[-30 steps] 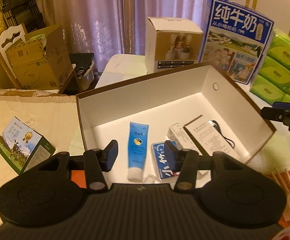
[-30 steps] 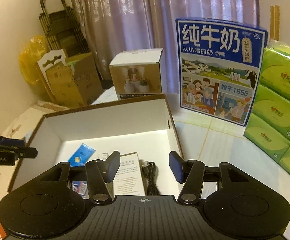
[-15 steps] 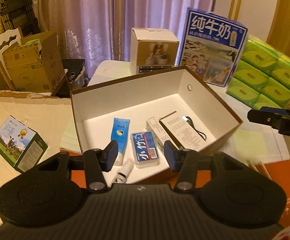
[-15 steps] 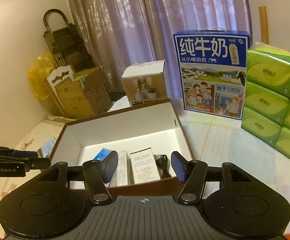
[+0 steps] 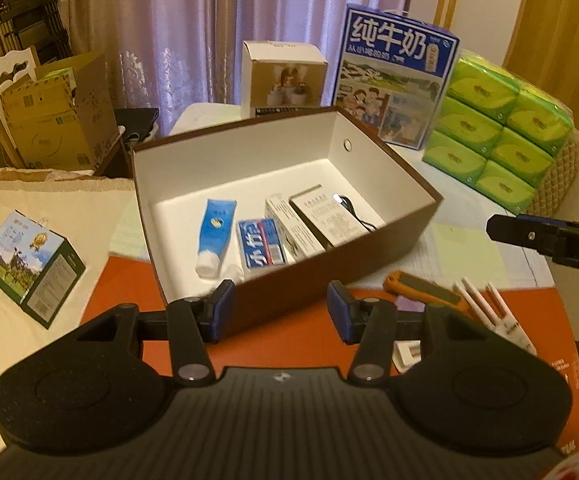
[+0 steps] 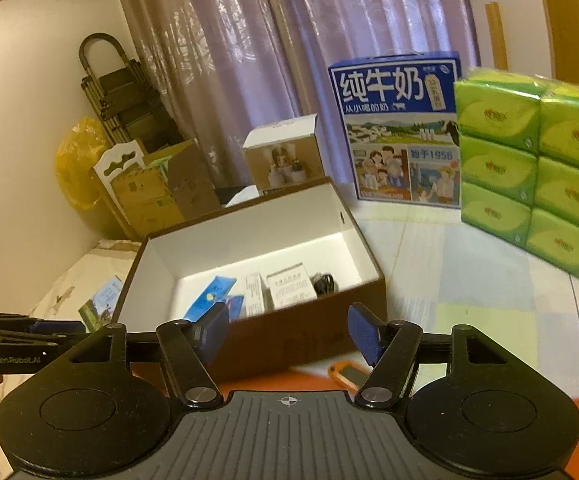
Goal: Organize rigid objects
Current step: 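Withdraw both tools from the box back over the mat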
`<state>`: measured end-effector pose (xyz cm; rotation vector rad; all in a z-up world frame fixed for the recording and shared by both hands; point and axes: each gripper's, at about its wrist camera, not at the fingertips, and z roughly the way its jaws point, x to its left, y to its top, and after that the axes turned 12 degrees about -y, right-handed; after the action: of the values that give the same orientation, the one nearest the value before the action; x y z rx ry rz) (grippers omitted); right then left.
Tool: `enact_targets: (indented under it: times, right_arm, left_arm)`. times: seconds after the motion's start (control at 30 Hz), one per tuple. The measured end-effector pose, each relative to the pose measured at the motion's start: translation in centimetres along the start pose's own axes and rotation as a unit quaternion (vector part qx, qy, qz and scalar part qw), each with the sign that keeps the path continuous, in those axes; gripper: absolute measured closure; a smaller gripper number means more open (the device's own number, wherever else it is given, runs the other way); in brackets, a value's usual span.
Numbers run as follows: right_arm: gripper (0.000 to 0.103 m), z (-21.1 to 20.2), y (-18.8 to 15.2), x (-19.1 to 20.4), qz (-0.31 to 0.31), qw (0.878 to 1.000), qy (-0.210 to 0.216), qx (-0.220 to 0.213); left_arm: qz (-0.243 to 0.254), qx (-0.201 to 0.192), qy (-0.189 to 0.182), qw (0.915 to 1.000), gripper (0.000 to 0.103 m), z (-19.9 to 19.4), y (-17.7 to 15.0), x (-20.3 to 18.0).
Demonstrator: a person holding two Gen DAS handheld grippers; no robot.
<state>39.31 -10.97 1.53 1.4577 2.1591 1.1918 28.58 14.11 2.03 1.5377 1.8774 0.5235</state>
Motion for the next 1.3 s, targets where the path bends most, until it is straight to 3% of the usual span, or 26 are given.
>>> enact_targets:
  times: [0.43,1.3]
  right_arm:
    - [0.040,-3.4,-4.7,-1.2,0.011,1.000,-0.013,0.026]
    - [0.040,-6.7,-11.1,-4.7,0.039,0.994,-0.065,0.080]
  left_arm:
    - [0.008,0.037,-0.030,0.9988,0.057,0.4,-4.0,-3.5]
    - [0.054,0.101,-0.091,0.9893,0.057,3.7,-7.8,-9.3]
